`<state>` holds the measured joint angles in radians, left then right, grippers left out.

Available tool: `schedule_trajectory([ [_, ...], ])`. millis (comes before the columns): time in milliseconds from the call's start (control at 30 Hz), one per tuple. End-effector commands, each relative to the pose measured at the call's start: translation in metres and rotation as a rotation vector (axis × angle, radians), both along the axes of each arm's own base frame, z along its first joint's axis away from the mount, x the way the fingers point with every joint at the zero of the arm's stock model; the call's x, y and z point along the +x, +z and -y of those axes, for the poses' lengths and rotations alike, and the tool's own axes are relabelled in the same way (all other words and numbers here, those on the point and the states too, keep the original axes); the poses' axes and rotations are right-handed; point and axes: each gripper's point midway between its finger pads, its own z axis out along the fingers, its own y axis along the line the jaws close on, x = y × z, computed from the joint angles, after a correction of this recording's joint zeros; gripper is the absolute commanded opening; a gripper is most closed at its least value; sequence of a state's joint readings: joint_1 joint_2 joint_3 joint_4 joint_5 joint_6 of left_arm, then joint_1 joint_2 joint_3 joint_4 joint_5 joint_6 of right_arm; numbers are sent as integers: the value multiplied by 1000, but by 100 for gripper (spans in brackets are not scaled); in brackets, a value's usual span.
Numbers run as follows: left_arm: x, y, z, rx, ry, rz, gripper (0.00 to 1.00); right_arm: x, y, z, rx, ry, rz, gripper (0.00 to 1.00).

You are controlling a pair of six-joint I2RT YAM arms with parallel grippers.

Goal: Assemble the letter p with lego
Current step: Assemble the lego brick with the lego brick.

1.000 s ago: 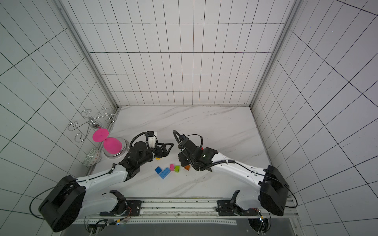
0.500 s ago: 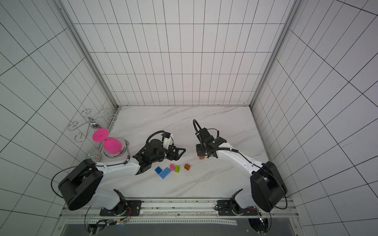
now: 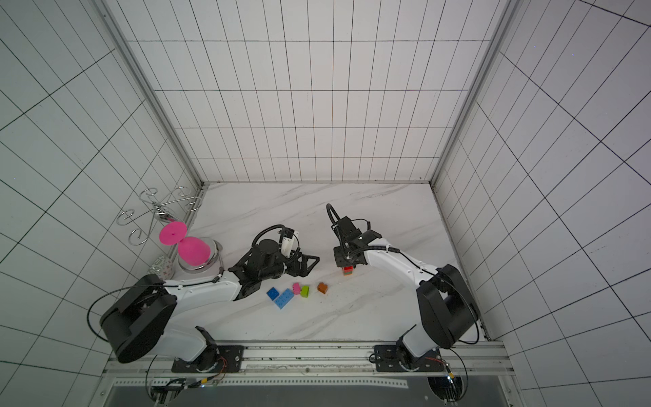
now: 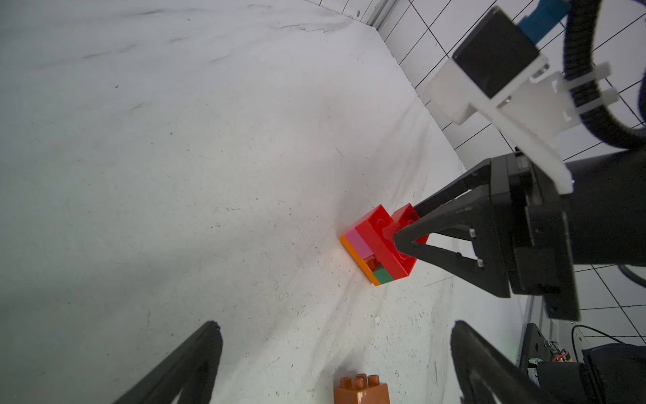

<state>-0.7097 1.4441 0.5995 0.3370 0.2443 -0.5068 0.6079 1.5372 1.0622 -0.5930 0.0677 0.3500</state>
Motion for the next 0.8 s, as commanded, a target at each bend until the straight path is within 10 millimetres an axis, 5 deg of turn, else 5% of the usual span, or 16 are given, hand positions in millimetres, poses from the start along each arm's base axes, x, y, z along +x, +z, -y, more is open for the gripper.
schedule_trajectory([
  [0,3,18,2,-18,0,46,97,6,5,3,-22,-2,-6,2],
  [767,3,19,3,-22,-1,48,97,0,-25,7,-41,-9,-104,0],
])
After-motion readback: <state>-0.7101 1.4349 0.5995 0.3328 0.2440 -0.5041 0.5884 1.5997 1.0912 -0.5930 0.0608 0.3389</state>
